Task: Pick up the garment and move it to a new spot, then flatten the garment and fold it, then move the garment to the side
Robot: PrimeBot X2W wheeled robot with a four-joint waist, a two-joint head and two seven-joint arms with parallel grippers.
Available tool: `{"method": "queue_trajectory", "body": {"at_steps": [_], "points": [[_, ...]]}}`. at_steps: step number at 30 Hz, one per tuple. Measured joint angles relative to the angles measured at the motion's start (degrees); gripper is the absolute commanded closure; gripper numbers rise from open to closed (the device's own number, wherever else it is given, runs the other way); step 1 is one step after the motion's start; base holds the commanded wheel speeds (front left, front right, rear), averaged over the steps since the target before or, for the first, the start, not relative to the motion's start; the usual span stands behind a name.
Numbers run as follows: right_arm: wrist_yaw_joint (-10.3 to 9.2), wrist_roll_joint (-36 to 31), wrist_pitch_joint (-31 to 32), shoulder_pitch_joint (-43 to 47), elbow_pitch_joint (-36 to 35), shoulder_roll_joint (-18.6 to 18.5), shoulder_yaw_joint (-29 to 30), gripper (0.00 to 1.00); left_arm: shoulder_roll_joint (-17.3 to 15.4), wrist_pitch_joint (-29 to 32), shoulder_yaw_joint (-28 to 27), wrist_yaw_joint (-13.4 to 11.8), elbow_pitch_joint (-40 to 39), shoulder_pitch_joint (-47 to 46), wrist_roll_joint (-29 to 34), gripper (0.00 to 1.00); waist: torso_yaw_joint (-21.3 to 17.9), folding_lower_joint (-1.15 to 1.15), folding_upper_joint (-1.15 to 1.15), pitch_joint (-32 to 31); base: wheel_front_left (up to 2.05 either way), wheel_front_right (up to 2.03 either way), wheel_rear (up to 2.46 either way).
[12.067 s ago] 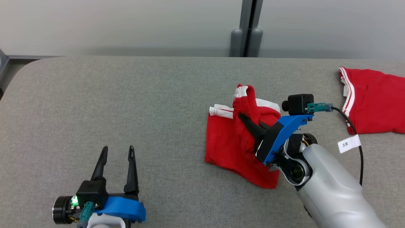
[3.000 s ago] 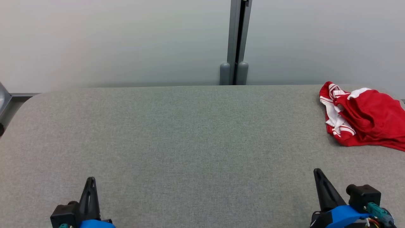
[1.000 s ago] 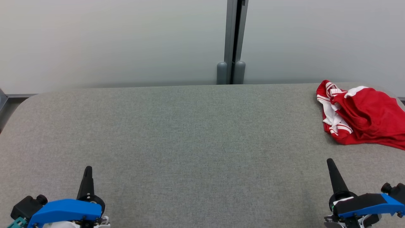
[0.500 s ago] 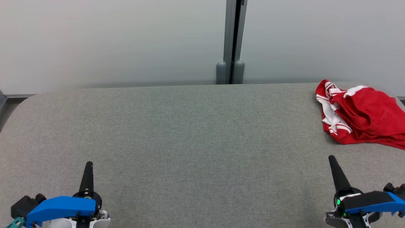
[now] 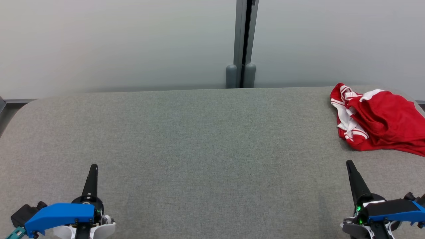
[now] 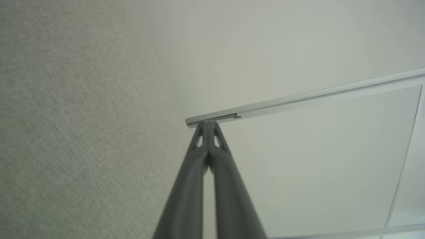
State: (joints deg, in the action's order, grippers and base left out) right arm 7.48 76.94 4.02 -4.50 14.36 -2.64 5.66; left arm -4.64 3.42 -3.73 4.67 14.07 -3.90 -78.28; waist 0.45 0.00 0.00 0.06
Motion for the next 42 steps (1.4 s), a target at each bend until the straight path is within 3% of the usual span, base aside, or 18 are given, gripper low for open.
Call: {"method": "queue_trajectory", "body": {"at_steps": [34, 42], "points": [[0.00, 14.60, 2.43, -1.27, -0.24, -0.03, 0.77, 1.00, 1.67, 2.99, -2.76, 2.45, 0.02, -2.01, -13.28, 1.00, -0.43, 0.00, 0.00, 0.11, 0.00, 0.00, 0.00], [0.00, 15.39, 2.48, -1.30, -0.25, -0.04, 0.82, 1.00, 1.74, 3.09, -2.86, 2.77, 0.02, -2.07, -14.03, 1.00, -0.46, 0.00, 0.00, 0.11, 0.00, 0.00, 0.00]]}}
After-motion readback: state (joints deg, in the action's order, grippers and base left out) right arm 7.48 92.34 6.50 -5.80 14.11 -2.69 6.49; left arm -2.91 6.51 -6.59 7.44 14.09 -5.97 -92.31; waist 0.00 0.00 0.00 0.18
